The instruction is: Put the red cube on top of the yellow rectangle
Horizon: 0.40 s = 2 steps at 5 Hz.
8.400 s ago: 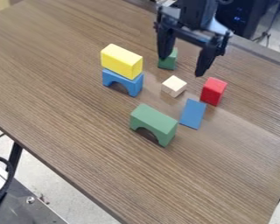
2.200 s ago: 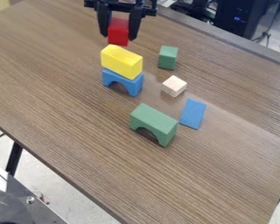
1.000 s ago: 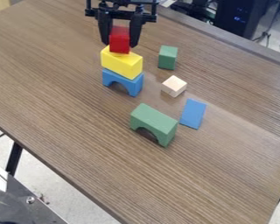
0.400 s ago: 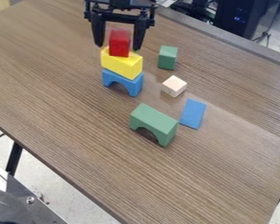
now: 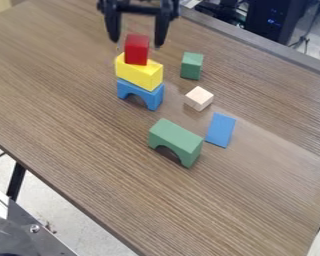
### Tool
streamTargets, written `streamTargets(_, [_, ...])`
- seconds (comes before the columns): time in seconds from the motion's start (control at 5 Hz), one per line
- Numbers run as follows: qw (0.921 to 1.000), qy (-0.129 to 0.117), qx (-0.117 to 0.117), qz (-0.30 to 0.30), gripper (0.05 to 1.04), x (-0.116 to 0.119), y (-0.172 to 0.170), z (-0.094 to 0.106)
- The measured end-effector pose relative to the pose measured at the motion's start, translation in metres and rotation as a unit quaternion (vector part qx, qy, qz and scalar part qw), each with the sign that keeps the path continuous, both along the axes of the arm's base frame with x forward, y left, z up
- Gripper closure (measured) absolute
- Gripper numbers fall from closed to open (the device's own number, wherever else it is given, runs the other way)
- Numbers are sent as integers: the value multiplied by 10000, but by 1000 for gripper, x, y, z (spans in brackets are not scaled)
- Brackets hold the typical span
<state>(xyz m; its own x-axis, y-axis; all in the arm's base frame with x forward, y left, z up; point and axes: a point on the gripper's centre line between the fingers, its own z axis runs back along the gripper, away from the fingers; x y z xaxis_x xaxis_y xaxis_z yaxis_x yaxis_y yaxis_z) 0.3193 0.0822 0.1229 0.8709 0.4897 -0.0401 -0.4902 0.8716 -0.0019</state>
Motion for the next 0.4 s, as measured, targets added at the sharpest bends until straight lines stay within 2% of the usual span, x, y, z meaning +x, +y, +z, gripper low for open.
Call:
streamTargets(0.2, [9985,-417,112,-338,85,2,-9,23])
streamTargets(0.4, [9962,-582,74,-648,85,-6,-17,35])
